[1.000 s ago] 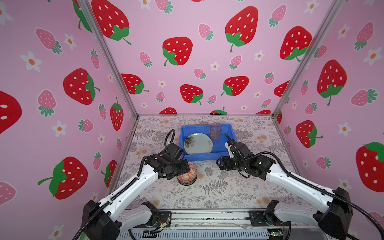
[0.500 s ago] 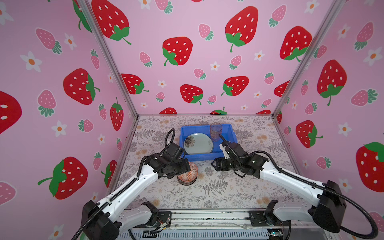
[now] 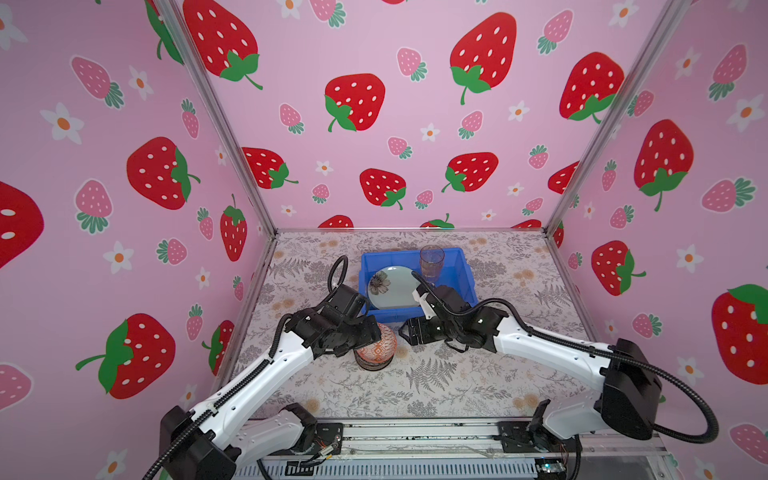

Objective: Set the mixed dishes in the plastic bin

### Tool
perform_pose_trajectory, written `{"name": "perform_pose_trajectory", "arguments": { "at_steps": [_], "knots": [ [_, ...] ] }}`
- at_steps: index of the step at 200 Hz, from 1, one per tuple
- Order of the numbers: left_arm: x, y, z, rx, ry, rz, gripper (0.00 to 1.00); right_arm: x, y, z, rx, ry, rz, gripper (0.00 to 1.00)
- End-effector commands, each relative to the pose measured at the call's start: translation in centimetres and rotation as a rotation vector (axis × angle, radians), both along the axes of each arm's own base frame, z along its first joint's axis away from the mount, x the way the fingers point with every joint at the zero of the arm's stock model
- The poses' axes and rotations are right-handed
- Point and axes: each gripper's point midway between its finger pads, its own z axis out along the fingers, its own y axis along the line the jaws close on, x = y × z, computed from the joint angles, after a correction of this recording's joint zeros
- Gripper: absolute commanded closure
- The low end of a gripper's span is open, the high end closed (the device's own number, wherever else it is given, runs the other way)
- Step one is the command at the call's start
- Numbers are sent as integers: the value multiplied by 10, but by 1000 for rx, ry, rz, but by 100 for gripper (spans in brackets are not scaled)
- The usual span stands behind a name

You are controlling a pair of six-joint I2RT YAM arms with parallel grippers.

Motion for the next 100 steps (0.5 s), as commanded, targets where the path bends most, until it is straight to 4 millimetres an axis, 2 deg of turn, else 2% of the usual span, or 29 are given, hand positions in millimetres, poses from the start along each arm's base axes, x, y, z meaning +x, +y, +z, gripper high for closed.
{"name": "perform_pose_trajectory", "arguments": {
  "at_steps": [1, 59, 100],
  "knots": [
    [6, -6, 20, -42, -43, 6, 17, -6, 17, 6, 59, 23, 21, 22],
    [7, -7, 26, -53, -56, 11, 16, -13, 30, -3, 72, 57, 41, 22],
    [5, -4, 30, -56, -67, 18, 16, -14, 36, -6, 77, 70, 53, 27]
  ]
}}
